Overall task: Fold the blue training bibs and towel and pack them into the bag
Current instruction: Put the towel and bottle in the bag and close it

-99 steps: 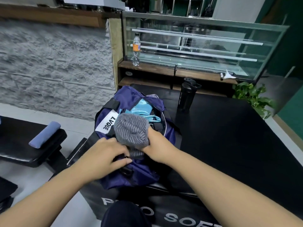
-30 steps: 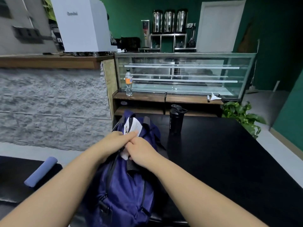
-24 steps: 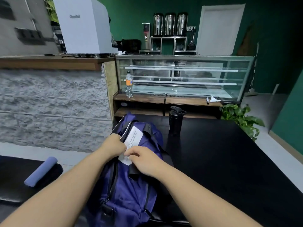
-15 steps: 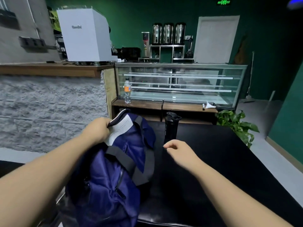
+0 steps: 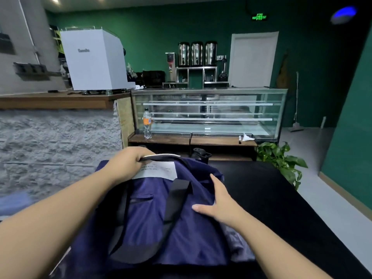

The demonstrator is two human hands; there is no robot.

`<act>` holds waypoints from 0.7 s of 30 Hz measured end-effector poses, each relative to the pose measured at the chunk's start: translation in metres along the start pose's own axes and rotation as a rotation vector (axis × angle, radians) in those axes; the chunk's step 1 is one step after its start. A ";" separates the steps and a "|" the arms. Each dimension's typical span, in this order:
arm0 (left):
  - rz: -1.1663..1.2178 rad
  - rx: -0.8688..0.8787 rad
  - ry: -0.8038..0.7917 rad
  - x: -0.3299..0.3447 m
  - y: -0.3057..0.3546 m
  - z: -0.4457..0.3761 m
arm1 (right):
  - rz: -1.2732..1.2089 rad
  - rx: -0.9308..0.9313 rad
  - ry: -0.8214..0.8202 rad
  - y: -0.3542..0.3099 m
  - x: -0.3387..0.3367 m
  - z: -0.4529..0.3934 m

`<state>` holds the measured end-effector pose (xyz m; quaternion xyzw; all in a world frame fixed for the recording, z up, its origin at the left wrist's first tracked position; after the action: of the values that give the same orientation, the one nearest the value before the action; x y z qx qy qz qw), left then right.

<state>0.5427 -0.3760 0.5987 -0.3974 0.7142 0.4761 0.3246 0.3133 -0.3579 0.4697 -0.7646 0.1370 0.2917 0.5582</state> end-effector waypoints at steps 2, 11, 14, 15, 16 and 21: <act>0.003 0.030 -0.023 0.019 0.005 -0.005 | 0.114 0.001 0.060 0.005 -0.001 0.000; -0.064 -0.011 0.067 0.086 -0.009 -0.015 | 0.578 -0.084 0.304 0.012 -0.020 -0.004; -0.163 0.143 0.098 0.110 0.000 -0.004 | 0.608 -0.113 0.131 0.023 -0.002 -0.020; -0.171 0.181 0.053 0.122 0.000 0.000 | 0.610 -0.131 0.119 0.027 0.001 -0.023; -0.181 0.202 -0.023 0.135 -0.001 0.005 | 0.603 -0.156 0.120 0.031 0.003 -0.026; -0.016 0.222 -0.256 0.166 0.011 0.020 | 0.602 -0.337 0.196 0.029 0.017 -0.030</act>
<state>0.4560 -0.3983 0.4566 -0.3009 0.7120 0.4386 0.4585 0.3196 -0.3940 0.4433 -0.7955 0.3589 0.3869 0.2978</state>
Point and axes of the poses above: each hand's wrist, its own z-axis away from the middle knuckle, its own x-axis out of the palm, y = z × x, the point moved 10 cm from there along -z, towards the middle knuckle, and after that the axes turned 11 degrees about -x, right-handed, at the moved point
